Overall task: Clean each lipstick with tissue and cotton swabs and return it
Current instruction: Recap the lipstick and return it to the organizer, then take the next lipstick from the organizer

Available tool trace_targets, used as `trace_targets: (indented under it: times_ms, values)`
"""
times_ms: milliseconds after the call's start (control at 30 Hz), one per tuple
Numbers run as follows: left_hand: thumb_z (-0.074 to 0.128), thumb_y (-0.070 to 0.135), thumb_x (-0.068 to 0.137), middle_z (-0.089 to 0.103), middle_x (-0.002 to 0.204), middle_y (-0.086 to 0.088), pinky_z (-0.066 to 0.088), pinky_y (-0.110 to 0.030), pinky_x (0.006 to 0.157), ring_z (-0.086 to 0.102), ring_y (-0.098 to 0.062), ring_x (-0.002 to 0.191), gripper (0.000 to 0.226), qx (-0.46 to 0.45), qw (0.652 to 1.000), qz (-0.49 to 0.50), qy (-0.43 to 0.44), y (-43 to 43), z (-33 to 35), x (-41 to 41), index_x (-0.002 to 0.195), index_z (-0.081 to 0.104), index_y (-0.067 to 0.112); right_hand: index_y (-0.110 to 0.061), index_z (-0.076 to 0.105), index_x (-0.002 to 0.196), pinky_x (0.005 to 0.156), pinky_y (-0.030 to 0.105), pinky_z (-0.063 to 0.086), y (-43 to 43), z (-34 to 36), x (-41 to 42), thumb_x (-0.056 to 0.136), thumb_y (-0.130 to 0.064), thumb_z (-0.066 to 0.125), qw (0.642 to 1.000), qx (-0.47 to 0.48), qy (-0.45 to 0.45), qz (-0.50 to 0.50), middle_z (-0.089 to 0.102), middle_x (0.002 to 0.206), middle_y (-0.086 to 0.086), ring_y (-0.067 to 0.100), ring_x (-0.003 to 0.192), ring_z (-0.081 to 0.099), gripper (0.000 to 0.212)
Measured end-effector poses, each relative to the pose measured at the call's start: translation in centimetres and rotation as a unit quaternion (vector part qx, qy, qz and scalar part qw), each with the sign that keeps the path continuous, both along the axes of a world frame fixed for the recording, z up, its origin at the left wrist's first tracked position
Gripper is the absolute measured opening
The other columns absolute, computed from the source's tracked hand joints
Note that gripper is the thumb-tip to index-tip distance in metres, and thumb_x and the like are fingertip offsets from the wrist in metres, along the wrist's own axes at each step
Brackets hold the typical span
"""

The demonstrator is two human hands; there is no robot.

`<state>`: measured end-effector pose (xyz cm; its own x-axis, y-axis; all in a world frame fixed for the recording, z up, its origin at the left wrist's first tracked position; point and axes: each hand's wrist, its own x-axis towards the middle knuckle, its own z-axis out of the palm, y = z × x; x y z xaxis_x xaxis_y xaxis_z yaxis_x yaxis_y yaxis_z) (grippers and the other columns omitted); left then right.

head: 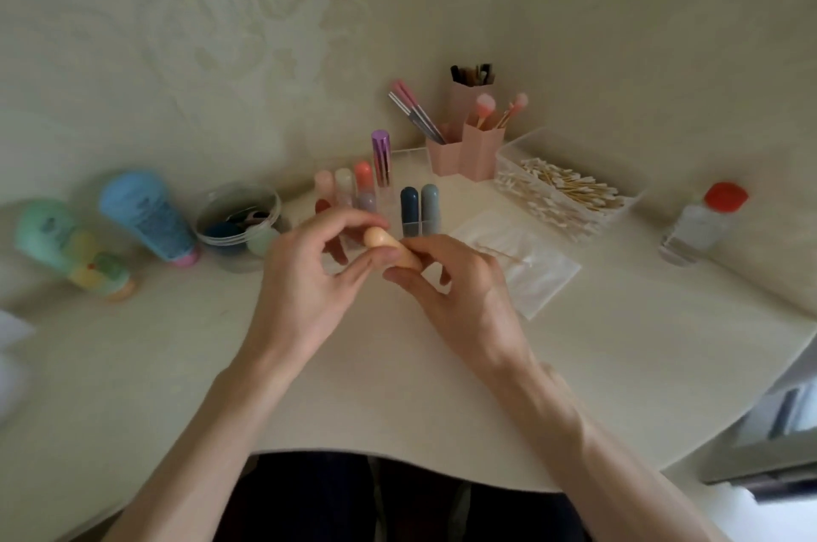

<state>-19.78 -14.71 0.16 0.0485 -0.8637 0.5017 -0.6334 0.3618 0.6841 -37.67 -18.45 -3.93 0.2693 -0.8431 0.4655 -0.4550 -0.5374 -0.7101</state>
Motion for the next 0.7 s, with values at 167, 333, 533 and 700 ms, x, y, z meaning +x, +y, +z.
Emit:
trace_targets:
  times_ms: [167,333,533,700]
  values:
    - [0.079,0.032,0.082,0.076,0.095,0.013,0.053,-0.020,0.078,0.070,-0.011,0.087,0.018,-0.012,0.985,0.072,0.156,1.5,-0.6,2.1,0.099,0.074,0.028,-0.024,0.076,0.107,0.072,0.015,0.041,-0.2,-0.2,-0.3,0.091,-0.034,0.080,0.998,0.015,0.066,-0.001,0.072,0.095,-0.013,-0.001,0.082,0.054,0.019]
    - [0.081,0.031,0.082,0.075,0.105,0.020,0.048,-0.018,0.082,0.067,-0.004,0.097,0.029,0.059,0.996,0.056,-0.032,2.5,-2.1,3.8,0.111,0.077,0.028,-0.026,0.076,0.110,0.072,0.007,0.038,-0.1,0.0,-0.4,0.090,-0.031,0.081,0.998,0.028,0.051,-0.018,0.070,0.094,-0.017,-0.010,0.081,0.054,0.021]
    - [0.085,0.028,0.082,0.074,0.103,0.016,0.051,-0.040,0.091,0.061,-0.013,0.102,0.037,0.037,0.979,0.086,-0.179,2.5,-3.8,3.4,0.118,0.075,0.029,-0.028,0.070,0.117,0.075,0.011,0.043,-0.1,-0.3,-0.2,0.088,-0.032,0.083,0.998,0.054,0.033,-0.021,0.075,0.102,-0.016,0.003,0.094,0.065,0.032]
    - [0.082,0.027,0.084,0.074,0.106,0.014,0.051,-0.038,0.095,0.063,-0.013,0.105,0.042,0.033,0.982,0.096,-0.159,2.6,-4.0,3.3,0.125,0.071,0.023,-0.025,0.068,0.112,0.073,0.012,0.043,-0.1,-0.5,-0.1,0.089,-0.031,0.081,0.998,0.067,0.021,-0.006,0.074,0.101,-0.018,0.004,0.095,0.066,0.027]
